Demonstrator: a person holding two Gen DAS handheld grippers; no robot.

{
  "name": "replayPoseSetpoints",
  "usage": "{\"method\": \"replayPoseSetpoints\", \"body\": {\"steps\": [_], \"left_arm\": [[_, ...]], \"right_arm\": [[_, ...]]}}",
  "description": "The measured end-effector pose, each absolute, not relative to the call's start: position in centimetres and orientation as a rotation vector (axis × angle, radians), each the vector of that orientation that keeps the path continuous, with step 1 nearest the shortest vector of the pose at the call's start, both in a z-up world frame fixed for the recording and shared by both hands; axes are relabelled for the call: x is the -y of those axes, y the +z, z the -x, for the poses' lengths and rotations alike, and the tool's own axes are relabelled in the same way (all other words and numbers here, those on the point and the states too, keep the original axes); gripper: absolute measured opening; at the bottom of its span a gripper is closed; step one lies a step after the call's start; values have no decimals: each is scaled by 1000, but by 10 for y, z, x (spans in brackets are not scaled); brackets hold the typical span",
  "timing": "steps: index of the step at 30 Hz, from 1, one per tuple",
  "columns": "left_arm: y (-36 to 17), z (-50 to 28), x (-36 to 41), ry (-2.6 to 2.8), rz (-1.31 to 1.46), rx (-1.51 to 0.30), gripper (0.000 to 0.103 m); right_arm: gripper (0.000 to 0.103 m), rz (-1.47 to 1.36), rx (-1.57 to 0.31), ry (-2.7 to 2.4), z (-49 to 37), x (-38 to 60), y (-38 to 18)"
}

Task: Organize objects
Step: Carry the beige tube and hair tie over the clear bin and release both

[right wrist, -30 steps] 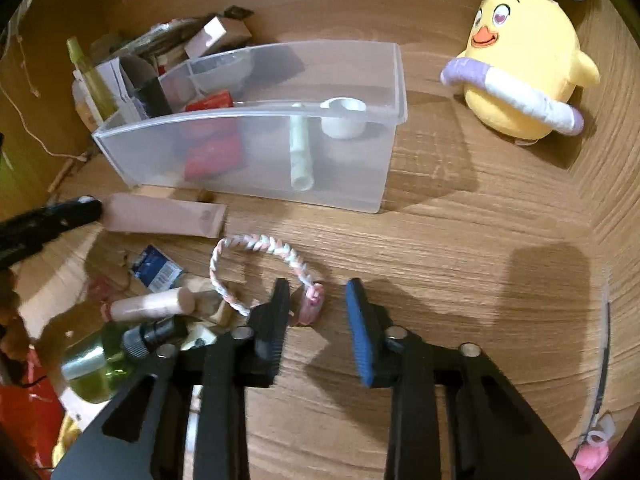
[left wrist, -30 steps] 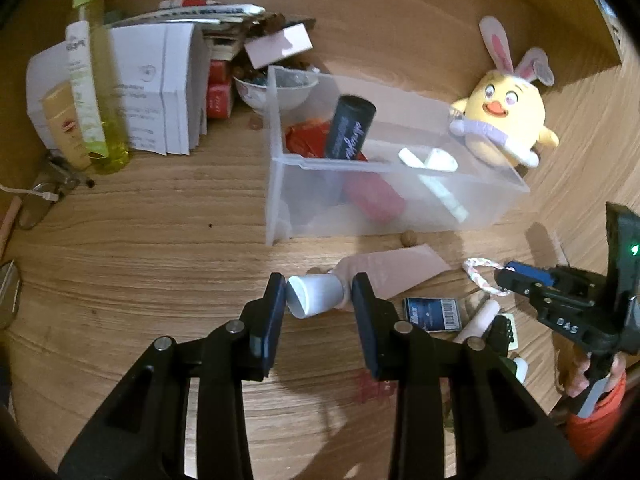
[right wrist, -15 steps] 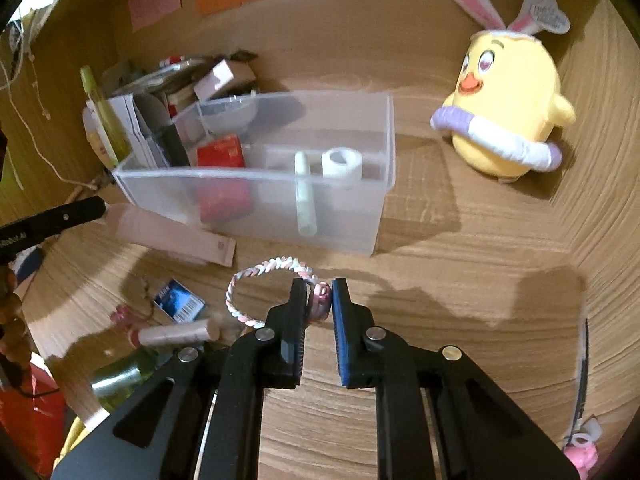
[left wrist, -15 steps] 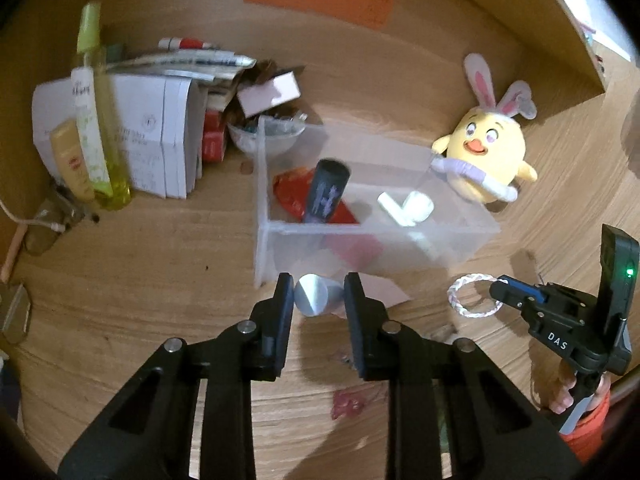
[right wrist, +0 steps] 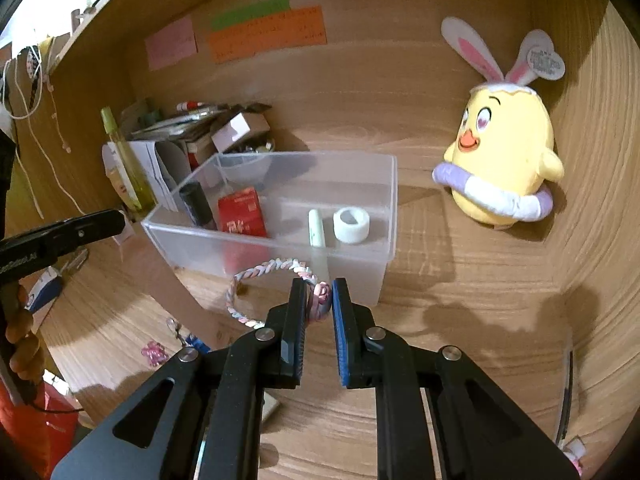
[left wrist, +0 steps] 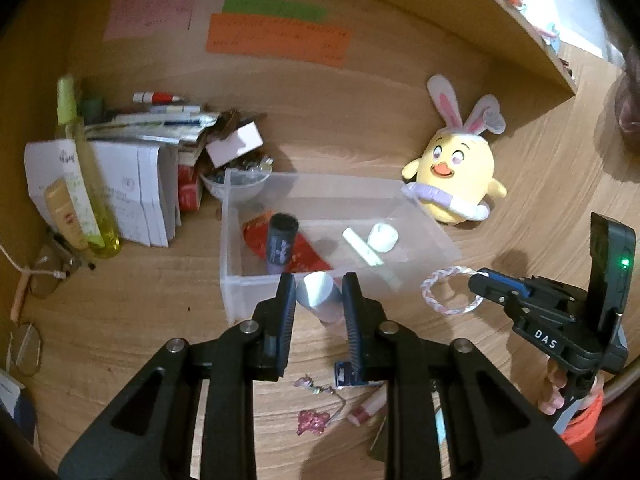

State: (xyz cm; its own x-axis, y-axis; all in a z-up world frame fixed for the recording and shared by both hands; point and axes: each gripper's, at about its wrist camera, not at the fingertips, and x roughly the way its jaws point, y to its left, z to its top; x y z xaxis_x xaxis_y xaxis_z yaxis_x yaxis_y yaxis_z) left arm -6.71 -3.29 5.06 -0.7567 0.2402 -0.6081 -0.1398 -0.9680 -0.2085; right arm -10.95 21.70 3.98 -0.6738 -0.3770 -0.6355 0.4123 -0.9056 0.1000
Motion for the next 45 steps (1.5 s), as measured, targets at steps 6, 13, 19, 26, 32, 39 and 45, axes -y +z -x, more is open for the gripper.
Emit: {"method": "replayPoseSetpoints", "body": {"steps": [6, 13, 19, 26, 32, 39, 45], "left_arm": [[68, 74, 31, 2774, 927, 233, 23], [93, 84, 28, 2801, 816, 252, 22], [106, 101, 22, 2812, 768, 272, 22], [99, 133, 18, 2787, 799, 334, 21], [87, 164, 15, 2780, 849, 368, 21], [56, 199, 21, 2756, 987, 406, 21], [36, 222, 29, 2758, 1103, 395, 21]], "right_arm": [[12, -922, -54, -2544, 114, -217, 46], [12, -893, -28, -2560, 123, -220, 54], [12, -862, -14, -2572, 130, -220, 63], [12, -849, -10, -2579, 147, -217, 67], [12, -869, -5, -2579, 166, -213, 65], [12, -955, -31, -2540, 189, -202, 44], [12, -1021, -46, -2507, 202, -195, 28]]}}
